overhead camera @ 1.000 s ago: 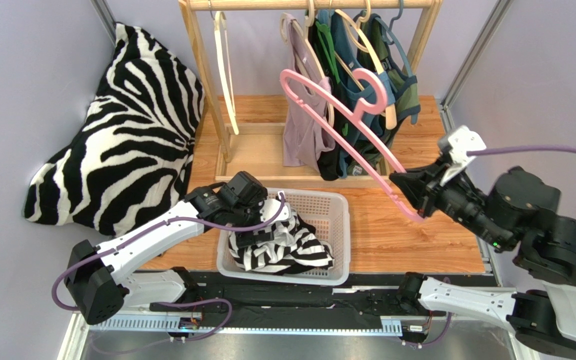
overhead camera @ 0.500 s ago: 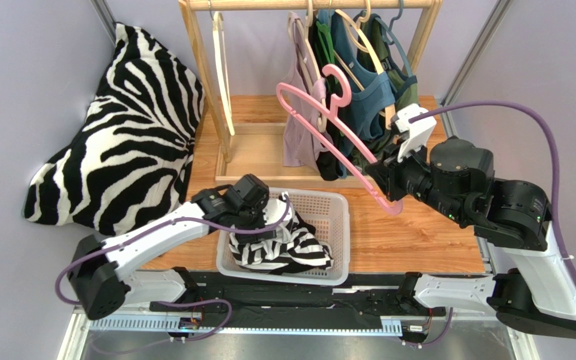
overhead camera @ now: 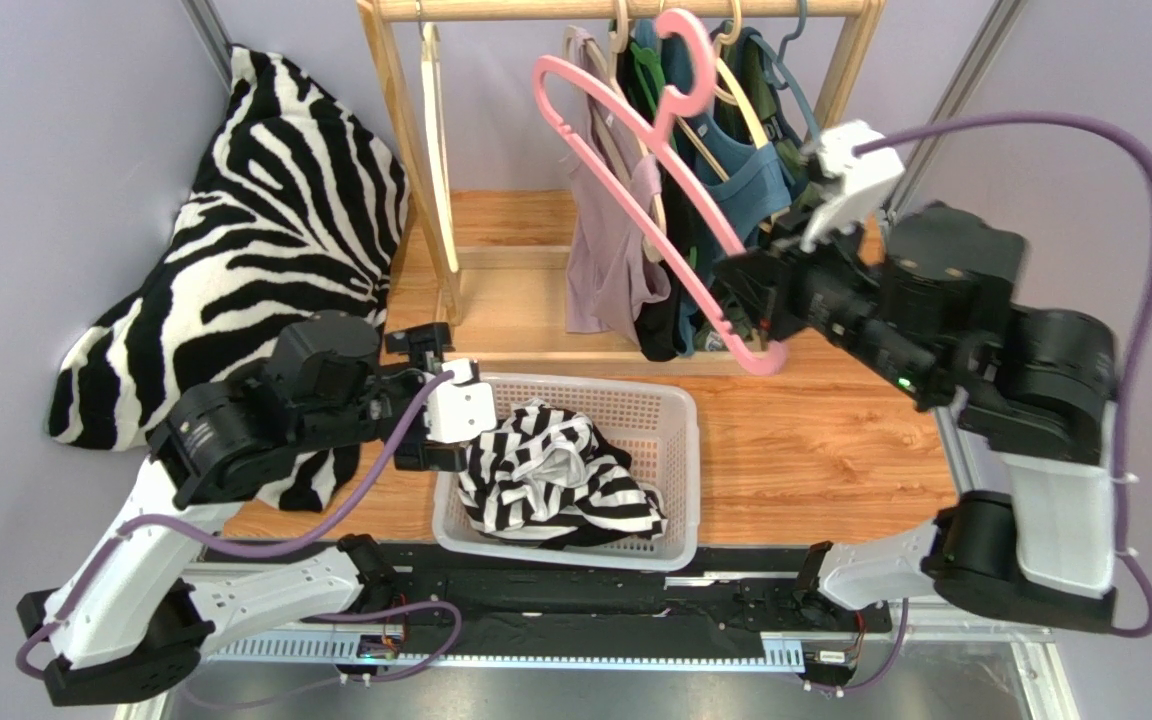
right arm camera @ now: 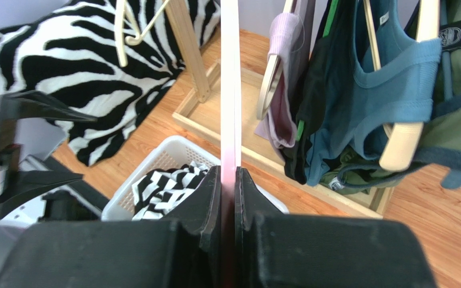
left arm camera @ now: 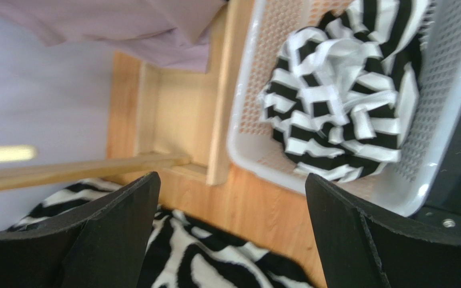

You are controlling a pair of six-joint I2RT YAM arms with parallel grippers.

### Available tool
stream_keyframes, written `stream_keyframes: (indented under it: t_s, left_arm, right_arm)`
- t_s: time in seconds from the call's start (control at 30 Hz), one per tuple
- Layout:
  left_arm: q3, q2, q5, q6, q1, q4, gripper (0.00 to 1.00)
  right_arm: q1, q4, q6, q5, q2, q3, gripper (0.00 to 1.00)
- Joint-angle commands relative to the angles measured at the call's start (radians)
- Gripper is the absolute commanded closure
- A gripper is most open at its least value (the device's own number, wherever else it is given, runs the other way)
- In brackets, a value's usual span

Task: Remove the tank top from the hanger
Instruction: Place the hanger at the clothesline.

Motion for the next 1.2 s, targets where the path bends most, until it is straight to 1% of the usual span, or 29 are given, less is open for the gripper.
stream_keyframes:
  t_s: [0.0, 0.07, 0.1, 0.13, 0.23, 0.27, 0.33, 0.4, 0.53, 0.57, 0.6, 0.7, 0.87, 1.0, 1.17]
  left_arm:
    - [0.047, -0.071, -0.201, 0.116, -0.003, -0.005, 0.01]
    - [0.033, -0.14, -0.305, 0.203, -0.003, 0.082, 0.01]
    - [0.033, -0.165, -0.328, 0.218, -0.003, 0.113, 0.01]
    - [0.034, -0.206, -0.348, 0.234, -0.003, 0.178, 0.01]
    - [0.088, -0.222, -0.403, 0.228, 0.001, 0.227, 0.01]
    - [0.109, -0.217, -0.444, 0.222, 0.003, 0.24, 0.01]
    - [0.111, -0.229, -0.472, 0.205, 0.004, 0.301, 0.01]
    - [0.113, -0.237, -0.459, 0.197, 0.004, 0.303, 0.01]
    - [0.126, -0.234, -0.459, 0.16, 0.006, 0.279, 0.01]
    - [0.133, -0.234, -0.45, 0.153, 0.008, 0.276, 0.01]
    - [0.136, -0.235, -0.443, 0.139, 0.009, 0.271, 0.01]
    - [0.143, -0.24, -0.422, 0.102, 0.02, 0.265, 0.01]
    - [0.139, -0.263, -0.364, 0.044, 0.047, 0.25, 0.01]
    - [0.134, -0.274, -0.338, -0.014, 0.069, 0.239, 0.01]
    - [0.122, -0.28, -0.31, -0.033, 0.081, 0.234, 0.01]
  right_arm:
    - [0.022, 0.07, -0.001, 0.126, 0.156, 0.093, 1.0]
    - [0.022, 0.099, 0.005, 0.151, 0.186, 0.107, 1.0]
    - [0.022, 0.131, 0.012, 0.172, 0.214, 0.106, 1.0]
    - [0.022, 0.148, 0.017, 0.182, 0.226, 0.103, 1.0]
    - [0.023, 0.191, 0.043, 0.238, 0.294, 0.112, 1.0]
    - [0.026, 0.197, 0.055, 0.258, 0.315, 0.119, 1.0]
    - [0.045, 0.224, 0.074, 0.335, 0.378, 0.136, 1.0]
    - [0.066, 0.281, 0.06, 0.388, 0.438, 0.156, 1.0]
    - [0.069, 0.361, 0.005, 0.429, 0.519, 0.265, 1.0]
    - [0.068, 0.384, -0.021, 0.427, 0.527, 0.265, 1.0]
    - [0.063, 0.431, -0.029, 0.415, 0.535, 0.261, 1.0]
    - [0.036, 0.491, -0.032, 0.369, 0.549, 0.23, 1.0]
    - [-0.015, 0.504, -0.044, 0.341, 0.617, 0.256, 1.0]
    - [-0.044, 0.548, -0.047, 0.304, 0.636, 0.245, 1.0]
    - [-0.081, 0.587, -0.04, 0.257, 0.662, 0.245, 1.0]
